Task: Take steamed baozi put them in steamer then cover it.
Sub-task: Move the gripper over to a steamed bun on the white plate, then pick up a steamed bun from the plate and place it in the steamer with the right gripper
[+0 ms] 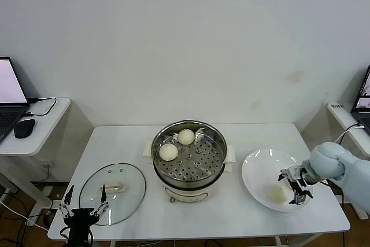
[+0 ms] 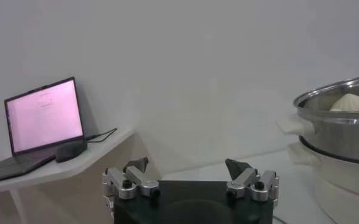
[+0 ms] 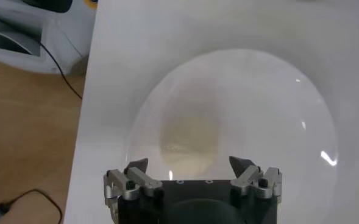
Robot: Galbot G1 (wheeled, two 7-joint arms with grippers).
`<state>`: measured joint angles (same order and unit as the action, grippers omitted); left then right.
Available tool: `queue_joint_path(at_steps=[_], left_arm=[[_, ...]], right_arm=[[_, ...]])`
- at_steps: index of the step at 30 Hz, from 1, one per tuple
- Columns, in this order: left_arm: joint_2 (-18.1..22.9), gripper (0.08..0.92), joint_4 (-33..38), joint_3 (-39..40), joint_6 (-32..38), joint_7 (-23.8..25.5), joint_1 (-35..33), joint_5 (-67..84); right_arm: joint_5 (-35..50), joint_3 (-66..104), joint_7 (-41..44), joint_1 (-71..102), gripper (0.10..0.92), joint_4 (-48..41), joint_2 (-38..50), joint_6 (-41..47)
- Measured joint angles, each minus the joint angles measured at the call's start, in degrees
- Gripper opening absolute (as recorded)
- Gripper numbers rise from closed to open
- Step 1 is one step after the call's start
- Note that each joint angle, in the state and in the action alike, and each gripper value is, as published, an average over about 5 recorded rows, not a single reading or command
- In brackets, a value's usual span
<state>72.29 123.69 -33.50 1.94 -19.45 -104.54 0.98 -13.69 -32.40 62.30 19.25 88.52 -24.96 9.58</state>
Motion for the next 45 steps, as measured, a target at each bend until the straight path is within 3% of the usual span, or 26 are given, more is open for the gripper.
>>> queue_joint_path(at_steps=[12, 20, 26, 45], left_arm=[[0.2, 0.823, -0.57, -0.02, 0.07, -0.03, 0.32, 0.08], [0.26, 0.823, -0.59, 0.07, 0.07, -0.03, 0.35, 0.07], [0.31, 0.823, -0.35, 0.07, 0.07, -0.04, 0.28, 0.04], [-0.12, 0.823, 0.69, 0.24, 0.12, -0.06, 0.39, 0.1]], right_arm=[[-1.04, 0.64, -1.0, 1.79, 0.806, -2.76, -2.66, 0.52], [-1.16, 0.86, -1.1, 1.8, 0.67, -3.21, -3.06, 0.71], [-0.83, 0.81, -0.7, 1.2, 0.614, -3.13, -2.94, 0.71], [7.54, -5.32, 2.16, -17.44, 0.619, -1.63, -1.17, 2.14]])
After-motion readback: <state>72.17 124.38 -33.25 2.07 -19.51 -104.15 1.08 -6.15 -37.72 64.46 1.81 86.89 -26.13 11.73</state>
